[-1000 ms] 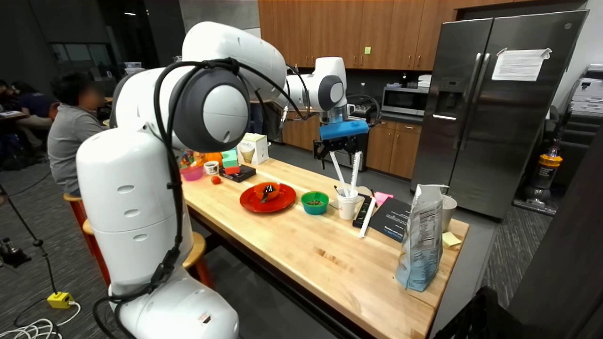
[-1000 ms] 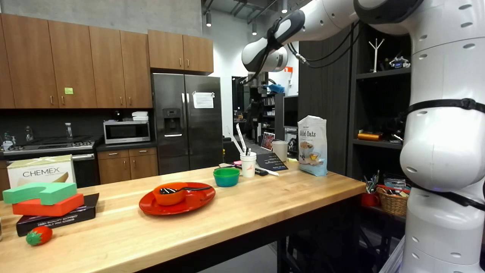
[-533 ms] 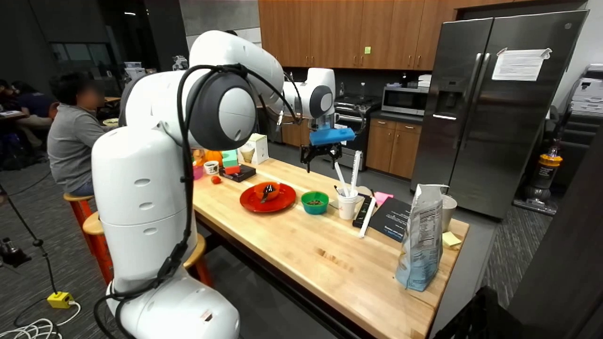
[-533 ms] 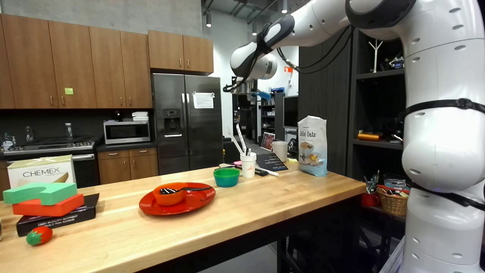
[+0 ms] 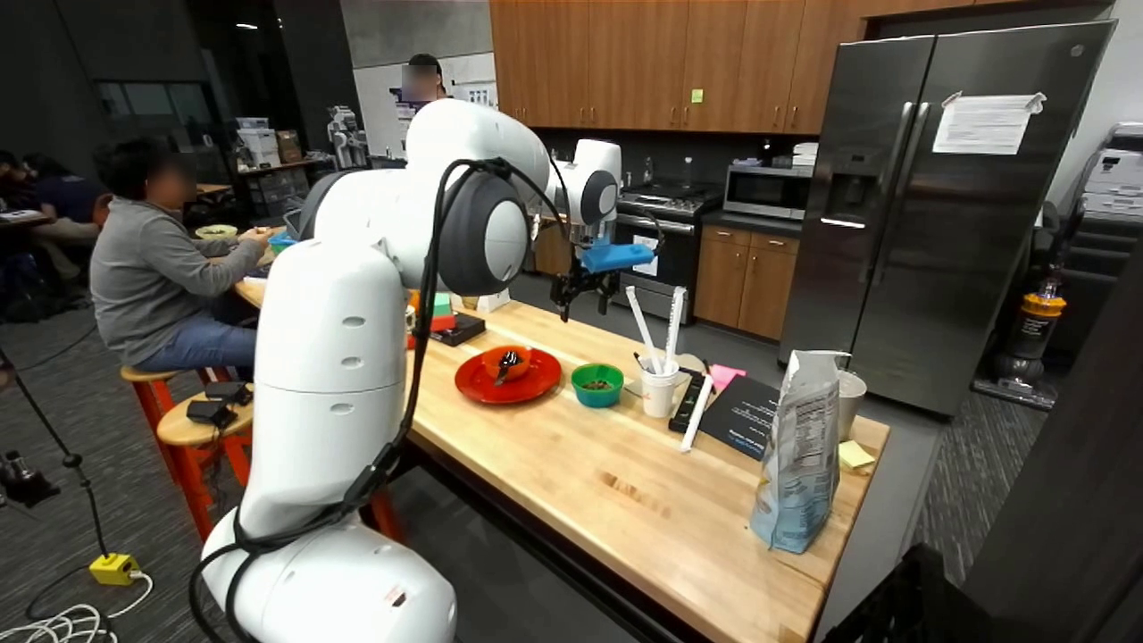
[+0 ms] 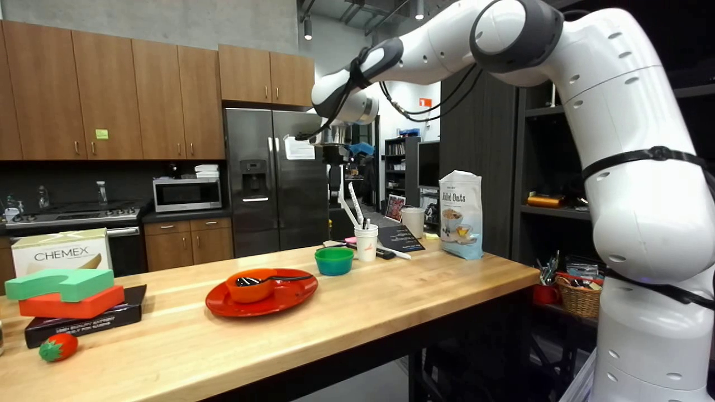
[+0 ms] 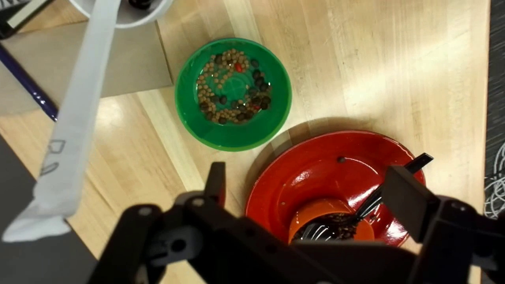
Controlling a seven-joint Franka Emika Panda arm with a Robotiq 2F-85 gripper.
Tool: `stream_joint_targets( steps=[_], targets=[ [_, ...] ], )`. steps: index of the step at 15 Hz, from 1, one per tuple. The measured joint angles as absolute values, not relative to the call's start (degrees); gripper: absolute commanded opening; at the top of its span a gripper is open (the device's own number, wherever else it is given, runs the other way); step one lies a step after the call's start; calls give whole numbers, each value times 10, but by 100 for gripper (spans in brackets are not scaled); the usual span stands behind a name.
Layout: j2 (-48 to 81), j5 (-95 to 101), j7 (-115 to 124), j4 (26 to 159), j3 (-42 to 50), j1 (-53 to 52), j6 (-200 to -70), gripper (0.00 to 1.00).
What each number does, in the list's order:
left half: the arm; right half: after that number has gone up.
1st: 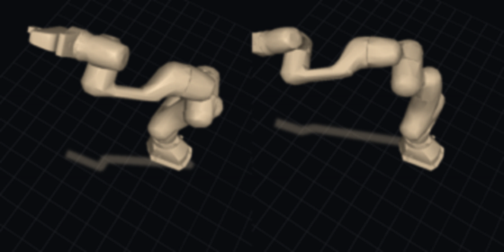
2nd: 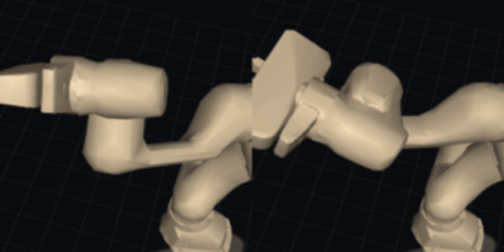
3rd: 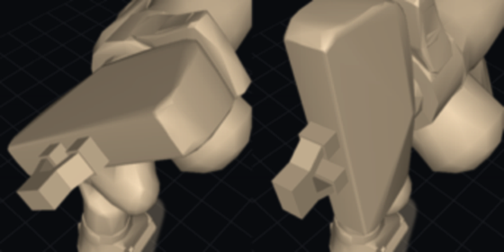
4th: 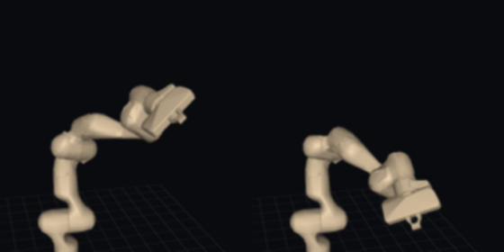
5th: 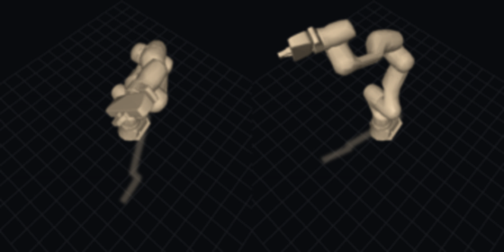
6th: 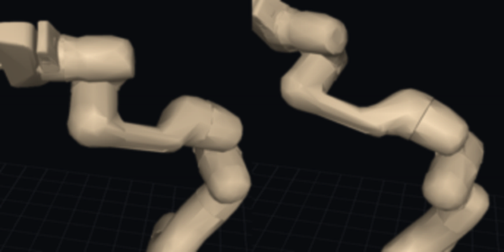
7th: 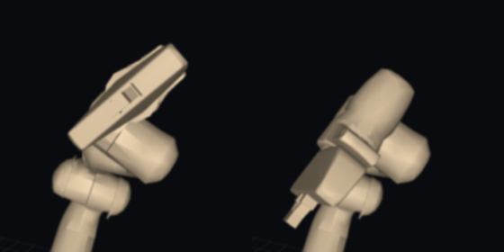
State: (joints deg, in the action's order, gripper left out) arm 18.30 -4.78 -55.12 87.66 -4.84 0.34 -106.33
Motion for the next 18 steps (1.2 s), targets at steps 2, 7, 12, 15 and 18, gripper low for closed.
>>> stream_joint_targets(
  steps=[2,7,12,15,18],
  targets=[
    [205,-48,-562,845,-54,3,-1047,100],
    [253,-49,-579,790,-85,-6,-1021,100],
    [272,-49,-593,764,-103,-28,-994,100],
    [272,-49,-593,764,-109,-43,-984,100],
    [272,-42,-582,764,-109,-54,-978,100]
  ],
)
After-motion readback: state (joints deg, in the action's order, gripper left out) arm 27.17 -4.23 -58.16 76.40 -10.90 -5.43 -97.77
